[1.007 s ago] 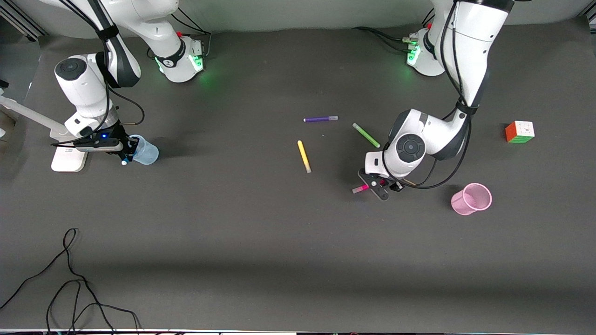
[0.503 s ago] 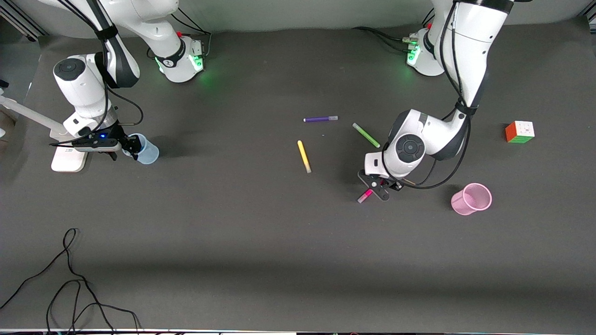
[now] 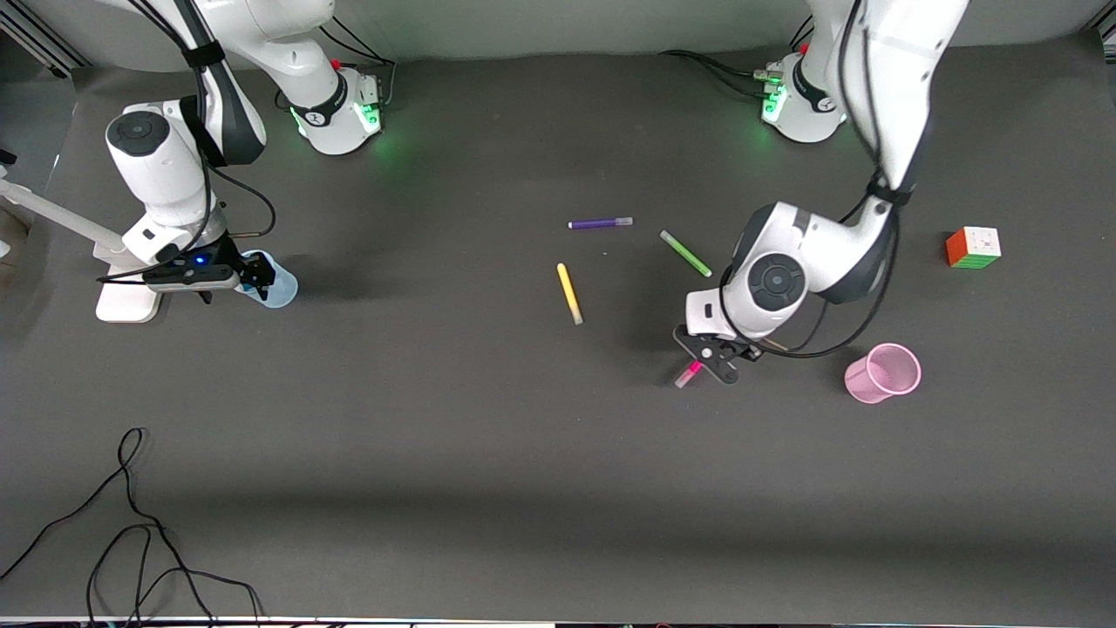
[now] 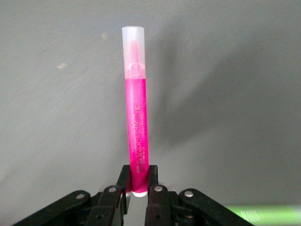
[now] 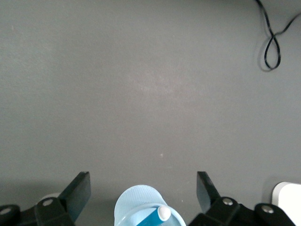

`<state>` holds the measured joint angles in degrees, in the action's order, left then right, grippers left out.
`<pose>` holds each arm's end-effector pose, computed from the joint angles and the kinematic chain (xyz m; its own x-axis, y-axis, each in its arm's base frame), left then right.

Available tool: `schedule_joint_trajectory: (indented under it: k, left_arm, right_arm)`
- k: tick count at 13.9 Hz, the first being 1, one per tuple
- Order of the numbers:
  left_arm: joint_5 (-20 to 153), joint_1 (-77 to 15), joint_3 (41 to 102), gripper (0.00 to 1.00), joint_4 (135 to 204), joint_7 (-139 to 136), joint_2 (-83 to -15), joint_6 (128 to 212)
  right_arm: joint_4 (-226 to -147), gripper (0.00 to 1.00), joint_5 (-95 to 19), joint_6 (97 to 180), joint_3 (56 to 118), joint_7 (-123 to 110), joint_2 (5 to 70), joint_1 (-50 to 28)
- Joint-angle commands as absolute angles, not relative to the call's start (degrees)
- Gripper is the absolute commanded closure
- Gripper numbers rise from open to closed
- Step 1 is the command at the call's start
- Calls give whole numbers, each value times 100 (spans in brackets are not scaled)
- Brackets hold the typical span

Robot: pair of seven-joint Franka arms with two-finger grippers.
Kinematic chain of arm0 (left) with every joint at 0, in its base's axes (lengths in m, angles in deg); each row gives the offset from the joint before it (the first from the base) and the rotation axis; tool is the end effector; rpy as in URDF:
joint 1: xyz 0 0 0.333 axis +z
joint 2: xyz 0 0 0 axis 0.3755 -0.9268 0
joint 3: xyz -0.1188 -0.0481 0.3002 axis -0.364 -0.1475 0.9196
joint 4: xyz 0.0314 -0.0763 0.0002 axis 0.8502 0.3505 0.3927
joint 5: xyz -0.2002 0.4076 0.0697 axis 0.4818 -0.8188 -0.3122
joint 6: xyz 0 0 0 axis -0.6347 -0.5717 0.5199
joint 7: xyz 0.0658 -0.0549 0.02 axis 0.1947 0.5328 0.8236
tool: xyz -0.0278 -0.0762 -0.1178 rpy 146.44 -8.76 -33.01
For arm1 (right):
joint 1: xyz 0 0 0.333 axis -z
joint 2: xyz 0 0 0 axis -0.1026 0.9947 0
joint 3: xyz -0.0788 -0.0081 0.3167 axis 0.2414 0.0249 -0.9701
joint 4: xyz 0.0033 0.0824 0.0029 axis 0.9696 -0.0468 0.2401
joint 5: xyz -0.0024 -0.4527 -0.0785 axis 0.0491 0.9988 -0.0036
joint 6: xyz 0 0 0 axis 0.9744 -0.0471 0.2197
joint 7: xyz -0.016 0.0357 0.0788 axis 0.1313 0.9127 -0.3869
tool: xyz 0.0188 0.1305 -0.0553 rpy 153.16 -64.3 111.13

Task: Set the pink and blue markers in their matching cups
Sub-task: 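Lift the pink marker with the left gripper and carry it to the pink cup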

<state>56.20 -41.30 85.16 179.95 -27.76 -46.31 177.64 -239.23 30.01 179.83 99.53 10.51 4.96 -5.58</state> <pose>0.6015 -0.2630 0.1981 0.7076 -0.6935 -0.1355 -0.6925 -0.7187 0.0627 0.4868 -0.0361 0.2383 0.9568 0.1729 0.2336 0.1193 -0.9666 0.2270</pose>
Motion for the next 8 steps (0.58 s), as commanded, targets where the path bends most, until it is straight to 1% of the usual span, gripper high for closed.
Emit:
schedule_joint_trajectory:
  k: [1,2,4,6,7,8]
  left_arm:
    - [5672,-3622,8502,100,17831,-2803,-3590,16071]
    - [5672,-3420,8511,100,17752,-2830,-3343,15596]
    - [5663,-2964,8528,100,17445,-2865,-3104,14778]
    - [5619,-2314,8528,100,16849,-2865,-3130,13899]
    - [5619,-2032,8537,100,16593,-2865,-3165,13634]
    - [5584,-1873,8537,100,16478,-2778,-3182,13544]
  right_arm:
    - [-23502,0,2433,17269,9507,1069,376,-580]
    - [-23248,0,2064,16831,9279,1043,367,-580]
    - [-22564,0,1474,15760,8882,1017,367,-580]
    - [-21633,0,1016,14495,8697,982,428,-580]
    - [-21219,0,736,13967,8679,947,464,-571]
    - [-20911,0,306,13674,8696,929,447,-571]
